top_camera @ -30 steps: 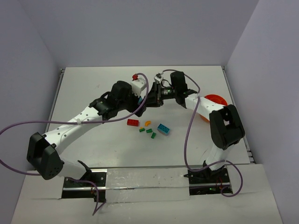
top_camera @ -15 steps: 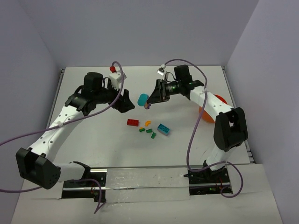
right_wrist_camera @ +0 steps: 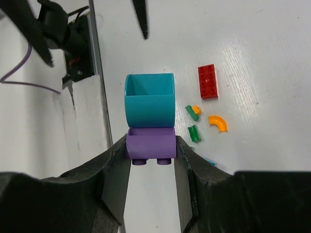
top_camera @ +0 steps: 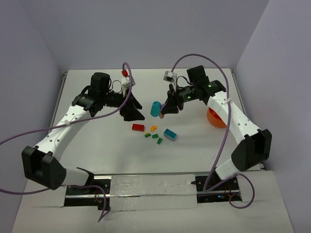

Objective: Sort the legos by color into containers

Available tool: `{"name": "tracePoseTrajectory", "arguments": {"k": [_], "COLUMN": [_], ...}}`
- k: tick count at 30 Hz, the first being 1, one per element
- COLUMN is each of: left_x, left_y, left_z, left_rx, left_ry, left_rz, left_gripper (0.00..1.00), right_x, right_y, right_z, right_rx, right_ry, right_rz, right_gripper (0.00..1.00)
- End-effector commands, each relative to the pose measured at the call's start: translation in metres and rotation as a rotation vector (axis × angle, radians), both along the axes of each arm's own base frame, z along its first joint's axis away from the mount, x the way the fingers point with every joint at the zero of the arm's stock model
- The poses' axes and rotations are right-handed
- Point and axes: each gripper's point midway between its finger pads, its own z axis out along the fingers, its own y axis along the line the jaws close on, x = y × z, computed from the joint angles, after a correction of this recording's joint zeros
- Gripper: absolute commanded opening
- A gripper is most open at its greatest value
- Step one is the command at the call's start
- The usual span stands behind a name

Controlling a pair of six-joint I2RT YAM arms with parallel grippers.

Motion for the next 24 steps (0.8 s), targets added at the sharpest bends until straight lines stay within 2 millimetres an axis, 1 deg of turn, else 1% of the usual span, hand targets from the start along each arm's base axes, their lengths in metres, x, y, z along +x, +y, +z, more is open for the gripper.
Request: {"name": "tracePoseTrajectory", "arguments": {"k": [1,5,9,14,17,22,24], "left_x": [0.009,0.012,0.006,-0.008,-0.023,-0.030,-0.031], "left_y": [-0.008,-0.011,-0.016,-0.019,-0.022,-0.025,-0.027], "left_z": [0.021,0.024,0.021,0.011,0.008,0.005,0.005], "left_rx": [-0.083,-0.097,-0.097,-0.088,-0.093,-0.092,-0.093], "left_ry": [-0.063,-0.101,-0.157,-0.162,-0.155,-0.167,-0.172], "left_rz": [-0.025,-0.041,-0.093,-0.172,-0.237,-0.272,-0.279], "left_gripper": [0.88,0.84,0.80,0.78,0.78,0.79,0.75], "right_x": [-0.028,-0.047,-0.053,-0.055,-0.054,-0.056,-0.057], "right_y": [0.005,0.016,0.024,0.029,0.031,0.033,0.034], "right_z": [0.017,0.013,0.018,0.021,0.018,0.016,0.015], "right_rx": [0.007,-0.001,0.015,0.017,0.013,0.012,0.011], "right_ry": [-0.165,-0.174,-0.159,-0.147,-0.136,-0.103,-0.094], "right_rz": [0.118,0.179,0.200,0.217,0.218,0.229,0.230], "right_gripper": [0.00,0.00,0.00,0.00,0.00,0.00,0.00]}}
